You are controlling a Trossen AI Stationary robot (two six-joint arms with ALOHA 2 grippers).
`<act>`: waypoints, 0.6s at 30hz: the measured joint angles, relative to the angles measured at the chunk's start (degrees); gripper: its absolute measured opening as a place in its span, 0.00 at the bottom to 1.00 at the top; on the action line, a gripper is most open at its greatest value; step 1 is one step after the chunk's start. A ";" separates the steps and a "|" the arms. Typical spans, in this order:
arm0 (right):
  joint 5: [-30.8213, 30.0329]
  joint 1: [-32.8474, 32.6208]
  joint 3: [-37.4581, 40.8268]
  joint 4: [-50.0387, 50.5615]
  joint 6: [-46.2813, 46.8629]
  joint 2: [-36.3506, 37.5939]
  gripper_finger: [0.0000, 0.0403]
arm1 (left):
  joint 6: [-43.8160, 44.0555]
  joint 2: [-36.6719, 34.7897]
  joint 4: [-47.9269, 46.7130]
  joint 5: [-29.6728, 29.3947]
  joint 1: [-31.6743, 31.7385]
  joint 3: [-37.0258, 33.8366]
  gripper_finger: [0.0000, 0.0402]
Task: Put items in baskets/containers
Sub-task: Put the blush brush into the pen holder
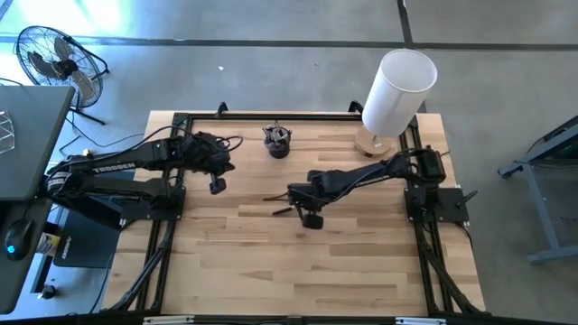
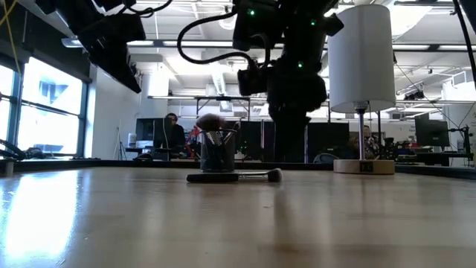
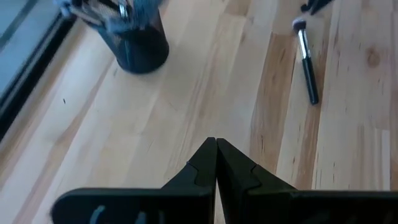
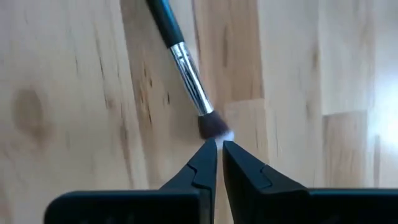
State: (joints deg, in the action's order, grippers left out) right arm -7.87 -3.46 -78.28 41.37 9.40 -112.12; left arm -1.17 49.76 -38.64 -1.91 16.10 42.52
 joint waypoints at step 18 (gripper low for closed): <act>-0.95 -8.27 35.65 -20.43 34.09 33.77 0.01 | 7.71 13.58 21.22 7.02 -2.67 0.39 0.40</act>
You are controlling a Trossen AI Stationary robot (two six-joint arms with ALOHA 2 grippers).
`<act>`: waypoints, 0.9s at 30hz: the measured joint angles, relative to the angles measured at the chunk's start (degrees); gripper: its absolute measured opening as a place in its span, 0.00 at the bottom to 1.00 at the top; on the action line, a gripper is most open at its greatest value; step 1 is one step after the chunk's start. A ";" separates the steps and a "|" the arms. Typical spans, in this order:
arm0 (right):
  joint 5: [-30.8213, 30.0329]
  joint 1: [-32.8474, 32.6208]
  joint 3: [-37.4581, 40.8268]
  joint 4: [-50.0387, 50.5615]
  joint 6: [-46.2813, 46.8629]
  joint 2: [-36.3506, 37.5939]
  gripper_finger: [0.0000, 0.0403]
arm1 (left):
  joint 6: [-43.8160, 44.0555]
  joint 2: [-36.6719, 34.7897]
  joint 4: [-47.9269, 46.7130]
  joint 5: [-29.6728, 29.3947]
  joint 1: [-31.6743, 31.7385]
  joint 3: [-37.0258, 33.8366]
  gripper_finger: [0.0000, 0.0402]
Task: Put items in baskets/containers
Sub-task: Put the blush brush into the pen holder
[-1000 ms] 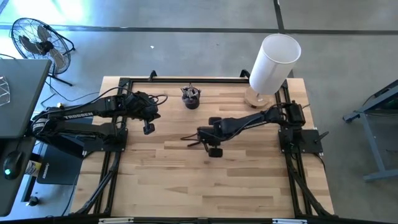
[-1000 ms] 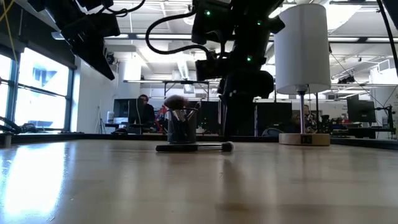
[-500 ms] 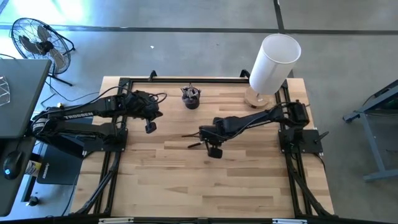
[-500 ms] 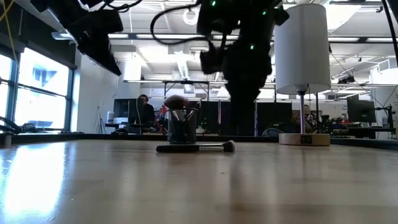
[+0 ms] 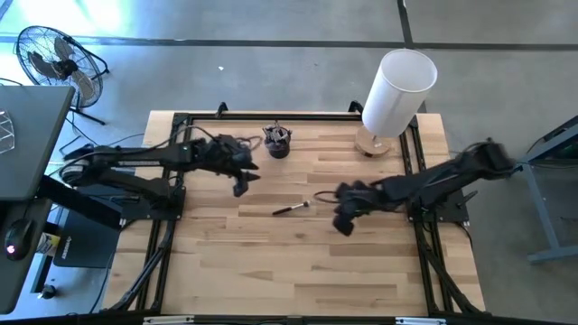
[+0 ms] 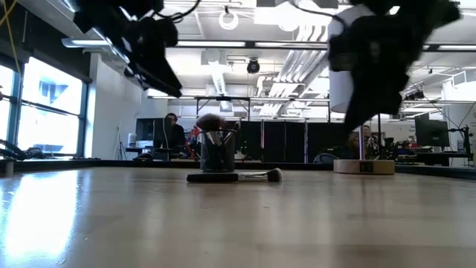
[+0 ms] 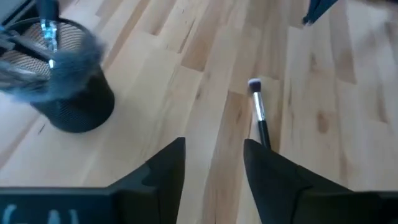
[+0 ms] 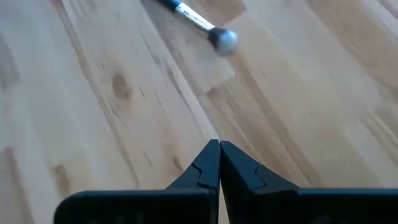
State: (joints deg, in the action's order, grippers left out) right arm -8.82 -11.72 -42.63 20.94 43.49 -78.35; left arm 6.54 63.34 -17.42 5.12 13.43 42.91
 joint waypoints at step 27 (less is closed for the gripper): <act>-5.92 -1.08 13.59 9.82 2.39 27.50 0.00 | -0.41 48.88 -11.43 -10.07 -13.84 40.49 0.42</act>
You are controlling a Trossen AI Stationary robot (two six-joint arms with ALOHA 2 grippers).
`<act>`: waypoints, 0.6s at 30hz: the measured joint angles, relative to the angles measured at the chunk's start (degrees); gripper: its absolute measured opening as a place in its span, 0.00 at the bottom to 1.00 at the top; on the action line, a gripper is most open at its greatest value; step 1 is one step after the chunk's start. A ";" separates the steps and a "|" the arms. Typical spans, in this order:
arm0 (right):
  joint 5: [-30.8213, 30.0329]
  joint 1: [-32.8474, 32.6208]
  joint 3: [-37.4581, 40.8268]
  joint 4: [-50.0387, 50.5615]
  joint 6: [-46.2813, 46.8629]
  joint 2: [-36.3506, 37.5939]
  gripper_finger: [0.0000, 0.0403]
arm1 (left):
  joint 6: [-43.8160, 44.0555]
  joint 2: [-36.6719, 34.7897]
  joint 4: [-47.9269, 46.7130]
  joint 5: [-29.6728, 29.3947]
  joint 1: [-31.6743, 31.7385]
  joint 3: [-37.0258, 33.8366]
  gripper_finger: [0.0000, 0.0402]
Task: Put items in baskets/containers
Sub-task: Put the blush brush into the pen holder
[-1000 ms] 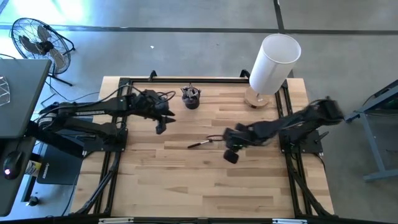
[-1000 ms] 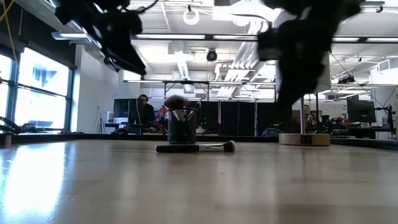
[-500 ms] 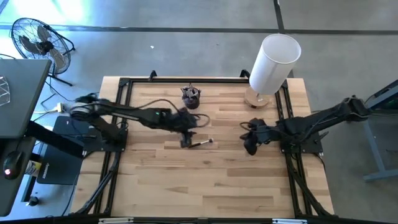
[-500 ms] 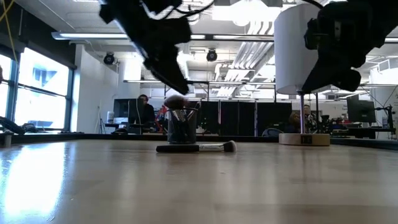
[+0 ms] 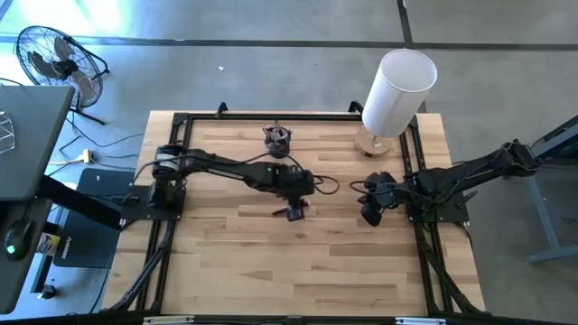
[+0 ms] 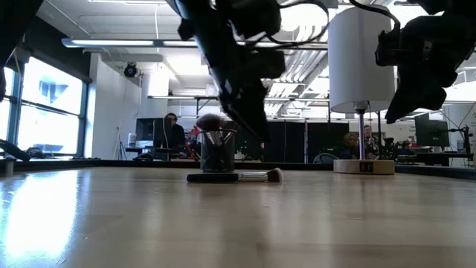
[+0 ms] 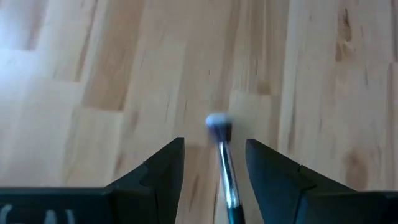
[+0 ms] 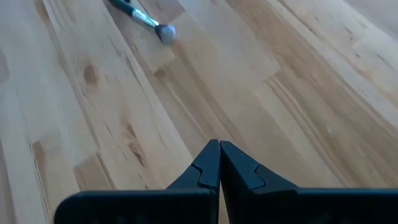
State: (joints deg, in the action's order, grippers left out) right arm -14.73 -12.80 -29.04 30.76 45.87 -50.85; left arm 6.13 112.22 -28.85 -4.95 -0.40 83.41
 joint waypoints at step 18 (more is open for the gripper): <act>1.22 0.00 0.00 1.26 -1.38 -0.04 0.01 | 0.22 8.21 4.60 3.12 0.00 2.23 0.42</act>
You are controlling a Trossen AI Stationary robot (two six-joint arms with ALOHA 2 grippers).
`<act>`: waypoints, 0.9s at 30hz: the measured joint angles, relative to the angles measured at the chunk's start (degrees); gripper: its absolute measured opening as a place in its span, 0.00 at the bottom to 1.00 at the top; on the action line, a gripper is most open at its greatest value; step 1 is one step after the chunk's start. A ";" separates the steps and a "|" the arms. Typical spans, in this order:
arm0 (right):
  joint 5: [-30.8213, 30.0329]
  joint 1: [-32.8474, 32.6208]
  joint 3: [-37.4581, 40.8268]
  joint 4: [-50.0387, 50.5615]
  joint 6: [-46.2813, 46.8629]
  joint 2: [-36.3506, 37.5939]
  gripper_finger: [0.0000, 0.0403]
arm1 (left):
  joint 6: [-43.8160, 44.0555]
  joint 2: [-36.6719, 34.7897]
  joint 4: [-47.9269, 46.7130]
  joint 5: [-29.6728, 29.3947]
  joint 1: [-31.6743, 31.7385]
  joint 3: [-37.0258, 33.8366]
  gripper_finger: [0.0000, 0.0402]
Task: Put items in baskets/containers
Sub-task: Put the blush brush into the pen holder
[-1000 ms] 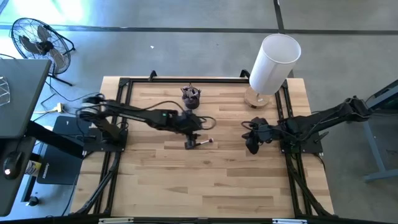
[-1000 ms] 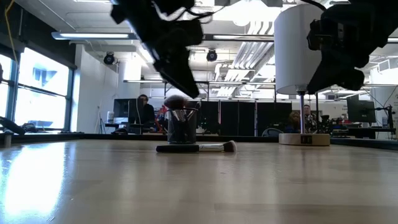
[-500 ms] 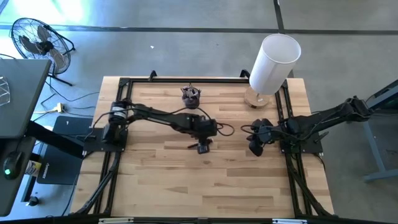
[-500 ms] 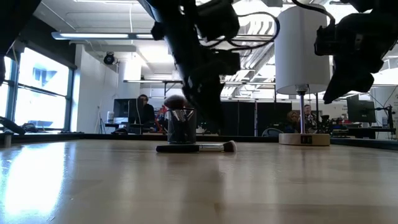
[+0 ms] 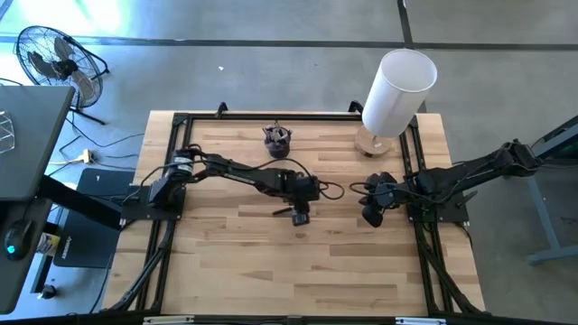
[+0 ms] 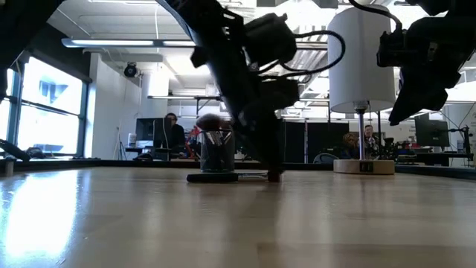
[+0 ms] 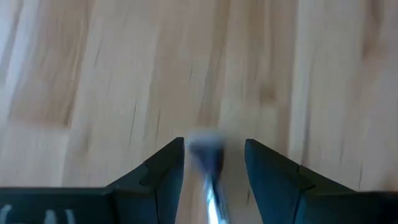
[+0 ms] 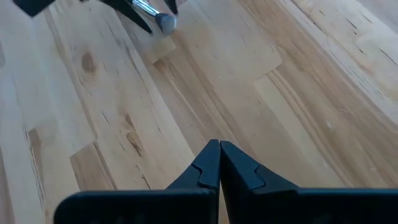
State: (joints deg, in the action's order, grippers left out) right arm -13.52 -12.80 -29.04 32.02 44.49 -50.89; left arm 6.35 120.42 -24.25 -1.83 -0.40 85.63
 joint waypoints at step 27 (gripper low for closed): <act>-4.09 0.00 -0.02 -0.16 -2.54 -0.02 0.00 | -13.20 3.59 -31.93 -1.99 2.27 19.66 0.02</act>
State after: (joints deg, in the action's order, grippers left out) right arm -17.61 -12.80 -29.06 31.86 41.95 -50.92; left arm -6.85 124.02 -56.18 -3.82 1.86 105.29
